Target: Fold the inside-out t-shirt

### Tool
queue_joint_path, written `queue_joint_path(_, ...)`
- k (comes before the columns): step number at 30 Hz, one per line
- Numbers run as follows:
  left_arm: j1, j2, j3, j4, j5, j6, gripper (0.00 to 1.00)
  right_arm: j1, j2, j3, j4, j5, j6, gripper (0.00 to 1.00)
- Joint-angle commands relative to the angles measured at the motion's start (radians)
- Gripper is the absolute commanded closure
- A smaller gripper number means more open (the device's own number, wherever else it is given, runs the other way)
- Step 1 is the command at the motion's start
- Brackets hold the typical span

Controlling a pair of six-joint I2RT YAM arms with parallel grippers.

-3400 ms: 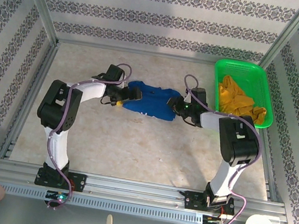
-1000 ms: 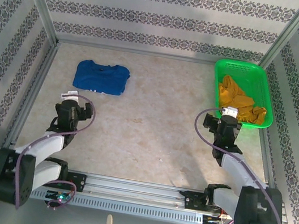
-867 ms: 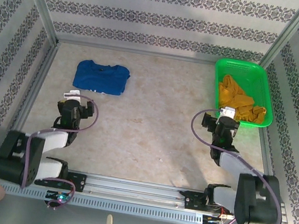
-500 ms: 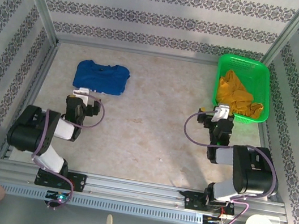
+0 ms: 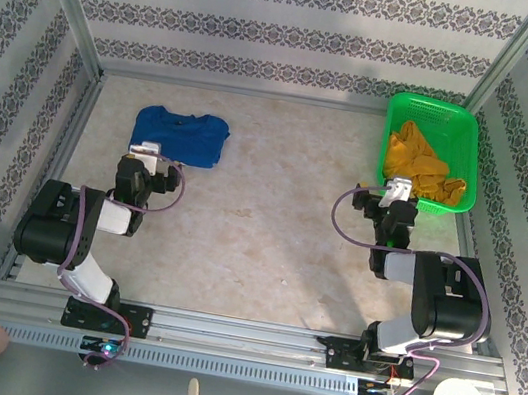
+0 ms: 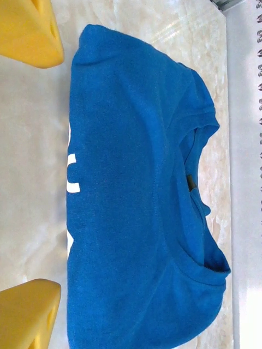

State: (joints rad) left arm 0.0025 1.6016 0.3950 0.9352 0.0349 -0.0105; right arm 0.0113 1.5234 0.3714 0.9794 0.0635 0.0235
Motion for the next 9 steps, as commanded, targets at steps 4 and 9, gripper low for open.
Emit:
queue_joint_path(4,0.01,-0.003,0.007,-0.009,0.019,0.009,0.01,0.006,0.016,0.014,-0.042,0.0,0.019,0.02)
queue_joint_path(9,0.01,-0.002,0.007,-0.008,0.016,0.009,0.01,0.009,0.0,-0.006,-0.024,-0.002,0.011,0.01)
